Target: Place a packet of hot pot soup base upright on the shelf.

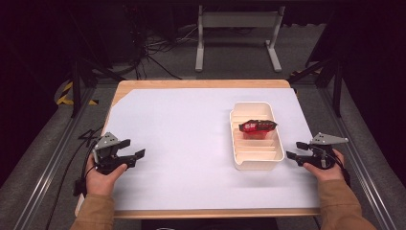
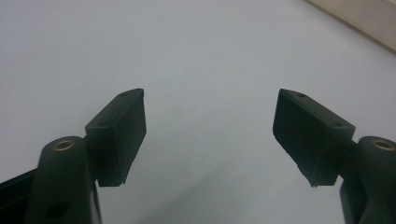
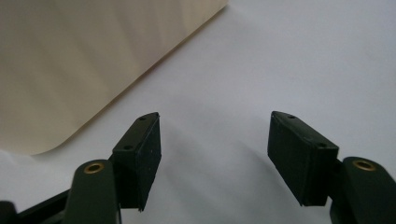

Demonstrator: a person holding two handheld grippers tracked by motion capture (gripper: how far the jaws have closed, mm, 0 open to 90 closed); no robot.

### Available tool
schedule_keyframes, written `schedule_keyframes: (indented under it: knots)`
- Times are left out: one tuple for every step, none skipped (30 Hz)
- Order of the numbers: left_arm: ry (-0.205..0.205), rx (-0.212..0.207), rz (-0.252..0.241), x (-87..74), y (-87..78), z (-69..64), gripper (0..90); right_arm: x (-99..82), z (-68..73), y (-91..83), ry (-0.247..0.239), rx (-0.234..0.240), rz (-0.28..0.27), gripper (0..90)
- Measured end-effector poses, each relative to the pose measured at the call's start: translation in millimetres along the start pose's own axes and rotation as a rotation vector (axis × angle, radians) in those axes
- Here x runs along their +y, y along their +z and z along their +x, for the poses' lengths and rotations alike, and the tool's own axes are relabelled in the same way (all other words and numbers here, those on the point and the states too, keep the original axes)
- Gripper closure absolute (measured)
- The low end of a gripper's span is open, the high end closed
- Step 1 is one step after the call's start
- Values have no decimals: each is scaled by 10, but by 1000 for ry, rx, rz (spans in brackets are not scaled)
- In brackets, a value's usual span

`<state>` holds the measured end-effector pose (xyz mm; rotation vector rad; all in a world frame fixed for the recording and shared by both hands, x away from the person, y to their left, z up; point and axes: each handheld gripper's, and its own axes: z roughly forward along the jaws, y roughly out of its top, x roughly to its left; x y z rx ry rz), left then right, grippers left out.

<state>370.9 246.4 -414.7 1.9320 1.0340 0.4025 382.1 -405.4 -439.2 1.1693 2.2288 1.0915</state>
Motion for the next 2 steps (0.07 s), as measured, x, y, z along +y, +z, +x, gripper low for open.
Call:
schedule_keyframes:
  knots:
    - [-1, 0, 2, -1, 1, -2, 268, 2, 1, 0, 0, -1, -1, 349]
    - [-1, 0, 2, -1, 1, -2, 268, 3, -2, -2, -1, -1, -8, 349]
